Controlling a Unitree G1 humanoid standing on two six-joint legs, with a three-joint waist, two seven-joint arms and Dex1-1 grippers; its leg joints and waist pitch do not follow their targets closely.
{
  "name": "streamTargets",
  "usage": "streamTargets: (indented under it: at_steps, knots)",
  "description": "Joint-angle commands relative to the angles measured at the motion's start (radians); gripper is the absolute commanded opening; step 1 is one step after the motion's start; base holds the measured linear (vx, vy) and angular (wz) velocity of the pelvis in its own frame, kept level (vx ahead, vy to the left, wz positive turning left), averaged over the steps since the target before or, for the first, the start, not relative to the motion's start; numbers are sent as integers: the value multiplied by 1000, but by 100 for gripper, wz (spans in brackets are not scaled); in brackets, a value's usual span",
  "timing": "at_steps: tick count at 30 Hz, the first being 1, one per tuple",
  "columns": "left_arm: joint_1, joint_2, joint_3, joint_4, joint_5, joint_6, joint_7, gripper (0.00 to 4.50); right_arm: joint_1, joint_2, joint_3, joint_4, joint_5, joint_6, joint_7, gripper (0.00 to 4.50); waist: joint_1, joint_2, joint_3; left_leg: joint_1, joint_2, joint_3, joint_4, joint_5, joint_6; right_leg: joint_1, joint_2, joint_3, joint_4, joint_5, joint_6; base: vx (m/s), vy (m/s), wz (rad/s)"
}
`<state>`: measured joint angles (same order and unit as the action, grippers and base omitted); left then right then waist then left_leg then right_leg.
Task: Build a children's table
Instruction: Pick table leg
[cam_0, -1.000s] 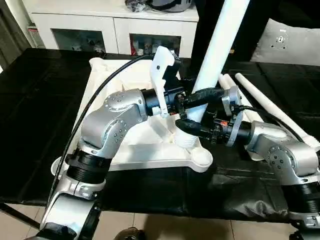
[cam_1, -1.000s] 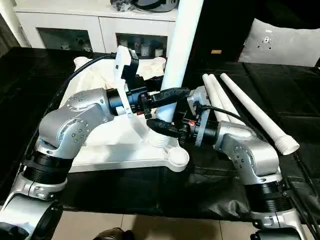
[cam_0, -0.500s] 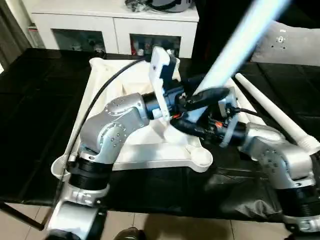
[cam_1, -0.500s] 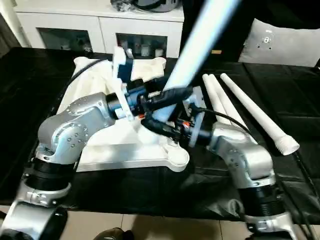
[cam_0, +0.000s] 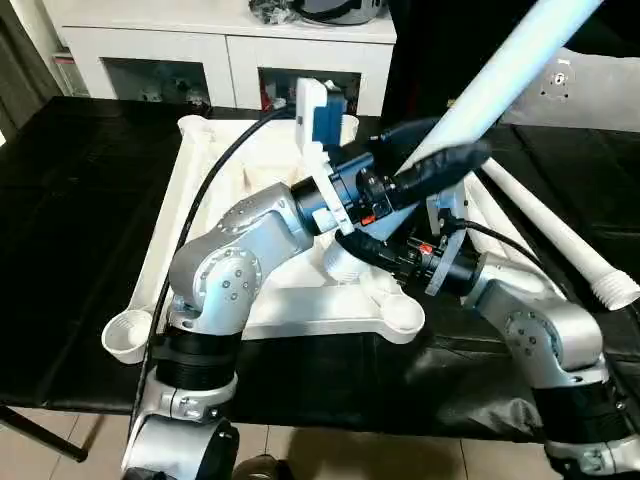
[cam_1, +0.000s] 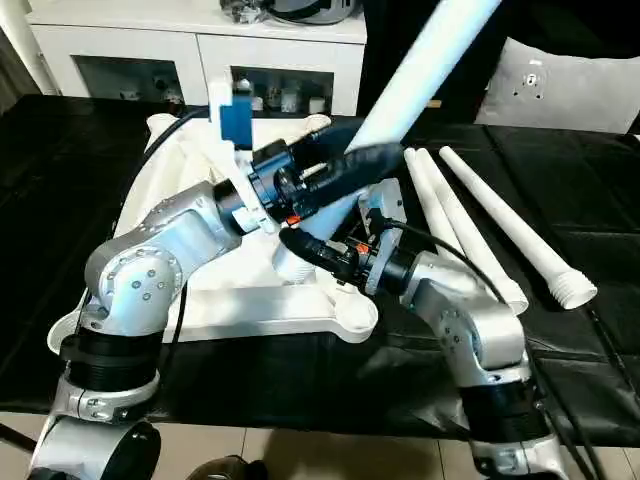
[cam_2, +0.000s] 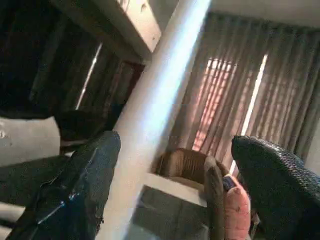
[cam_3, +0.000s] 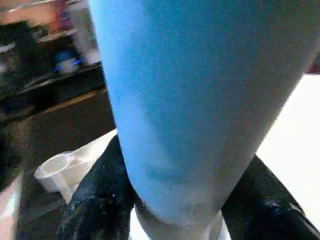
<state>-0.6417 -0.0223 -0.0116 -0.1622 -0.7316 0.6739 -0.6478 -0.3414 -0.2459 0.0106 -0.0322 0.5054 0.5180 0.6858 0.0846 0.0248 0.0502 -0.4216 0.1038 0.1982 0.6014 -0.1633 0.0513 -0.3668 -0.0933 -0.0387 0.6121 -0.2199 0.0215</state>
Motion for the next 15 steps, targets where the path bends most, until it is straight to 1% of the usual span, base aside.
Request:
streamTargets:
  at_steps: [1,2,3,4,5,6,7,8,9,10,12,13,14,15]
  knots:
    - [30,34,27,-18,3,16,22,408,13,-8,-43,-36,-5,12,-55,191,-7,10,-61,51,122,-64,-92,-321,-74,11,-74,40,-66,-135,-223,0,0,0]
    - [44,49,33,-23,9,24,30,408,24,-12,-48,-48,-11,14,-70,191,-14,4,-58,52,121,-62,-95,-351,-88,10,-71,41,-71,-156,-208,0,0,0]
    - [67,75,32,-29,34,28,39,408,39,-19,-55,-66,-19,24,-89,191,-16,3,-59,52,120,-63,-95,-365,-98,10,-73,42,-72,-168,-199,0,0,0]
    - [81,92,30,-34,50,30,45,408,50,-24,-59,-79,-24,31,-102,191,-18,7,-59,53,120,-64,-96,-367,-104,9,-73,43,-73,-176,-189,0,0,0]
    - [105,116,24,-38,84,23,60,408,65,-30,-64,-101,-33,50,-125,191,-20,6,-59,52,120,-65,-97,-365,-107,10,-72,43,-74,-176,-182,0,0,0]
    - [133,138,16,-43,120,10,70,408,83,-34,-67,-124,-50,58,-151,191,-26,5,-58,53,121,-64,-100,-363,-111,8,-68,44,-76,-170,-167,0,0,0]
    - [146,148,13,-46,135,4,74,408,91,-36,-69,-134,-58,61,-163,191,-26,7,-58,53,122,-67,-101,-364,-116,8,-69,43,-75,-171,-163,0,0,0]
    - [177,164,4,-52,171,-20,85,408,106,-34,-70,-156,-75,69,-195,191,-34,0,-59,49,121,-66,-101,-361,-117,10,-70,44,-75,-173,-159,0,0,0]
    - [188,167,1,-54,185,-30,93,408,111,-30,-70,-163,-82,69,-207,191,-35,4,-59,52,122,-66,-101,-366,-118,7,-71,45,-76,-182,-156,0,0,0]
    - [234,177,-11,-53,249,-70,139,408,125,-14,-62,-188,-118,55,-257,191,-37,6,-58,51,122,-68,-102,-373,-123,5,-72,45,-79,-192,-155,0,0,0]
    - [267,180,-12,-46,295,-92,192,408,134,-2,-50,-199,-154,31,-298,191,-43,6,-57,51,123,-68,-102,-396,-135,2,-72,46,-80,-203,-145,0,0,0]
    - [302,190,-22,-38,354,-145,232,408,138,16,-47,-193,-192,8,-351,191,-48,4,-57,51,122,-70,-102,-407,-138,2,-73,46,-82,-212,-142,0,0,0]
    - [302,190,-22,-38,354,-145,232,408,138,16,-47,-193,-192,8,-351,191,-50,4,-57,50,122,-70,-102,-409,-139,0,-73,47,-83,-219,-139,0,0,0]
    - [324,196,-26,-35,369,-159,243,408,142,27,-53,-186,-210,-4,-383,191,-53,4,-57,50,121,-71,-102,-411,-138,1,-73,47,-82,-225,-138,0,0,0]
